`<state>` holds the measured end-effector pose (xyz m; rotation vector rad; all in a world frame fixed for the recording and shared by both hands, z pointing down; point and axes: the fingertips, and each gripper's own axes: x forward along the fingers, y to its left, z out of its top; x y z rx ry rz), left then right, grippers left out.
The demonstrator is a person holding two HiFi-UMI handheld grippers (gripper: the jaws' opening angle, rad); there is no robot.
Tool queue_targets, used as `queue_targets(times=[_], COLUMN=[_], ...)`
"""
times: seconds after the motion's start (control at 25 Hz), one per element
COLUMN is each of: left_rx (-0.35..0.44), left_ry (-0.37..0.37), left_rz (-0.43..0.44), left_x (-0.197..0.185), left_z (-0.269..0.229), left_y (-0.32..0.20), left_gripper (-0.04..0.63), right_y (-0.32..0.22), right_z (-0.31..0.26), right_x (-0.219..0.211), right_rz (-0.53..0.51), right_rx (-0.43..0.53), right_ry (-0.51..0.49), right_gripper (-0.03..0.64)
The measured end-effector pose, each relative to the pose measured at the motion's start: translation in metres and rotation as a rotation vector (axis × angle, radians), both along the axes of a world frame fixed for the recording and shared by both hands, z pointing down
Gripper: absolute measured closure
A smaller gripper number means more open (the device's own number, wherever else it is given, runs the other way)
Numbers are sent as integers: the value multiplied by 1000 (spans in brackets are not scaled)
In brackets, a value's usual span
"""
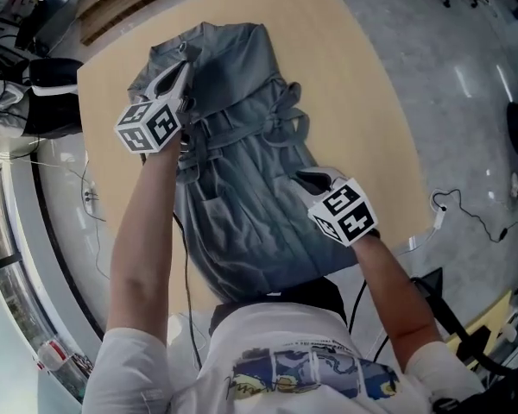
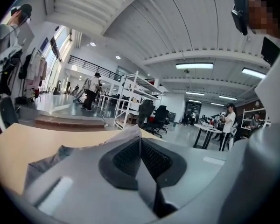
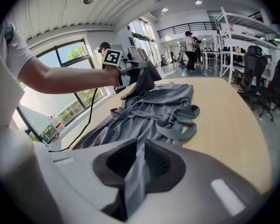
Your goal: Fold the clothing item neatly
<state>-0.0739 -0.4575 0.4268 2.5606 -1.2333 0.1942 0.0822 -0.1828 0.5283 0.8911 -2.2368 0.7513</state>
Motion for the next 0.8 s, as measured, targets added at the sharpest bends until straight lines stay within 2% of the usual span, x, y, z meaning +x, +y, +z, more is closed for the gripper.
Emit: queue_targets(times=[0.24, 0.4, 0.52, 0.6, 0.72, 0.8], left_rx=[-26, -44, -86, -121, -145, -147], left_ry=[-102, -226, -324, -370, -394, -389], left_rz=[119, 196, 241, 264, 295, 303], left_x=[74, 105, 117, 119, 123, 123], left_z=[42, 74, 99, 113, 122, 120], left_y=[6, 17, 28, 35, 43, 47], left_gripper=[583, 583, 575, 526, 437, 421], right_y=[0, 2, -1, -2, -5, -8], right_z=[11, 20, 24, 26, 26, 26], right_x=[23, 39, 47, 51, 53, 53], right_rz=[33, 46, 56, 55, 48, 40], right_rx=[-20, -33, -37, -42, -41, -37], right_ry=[-11, -16, -22, -25, -34, -34], right_gripper=[565, 565, 565, 565, 565, 565])
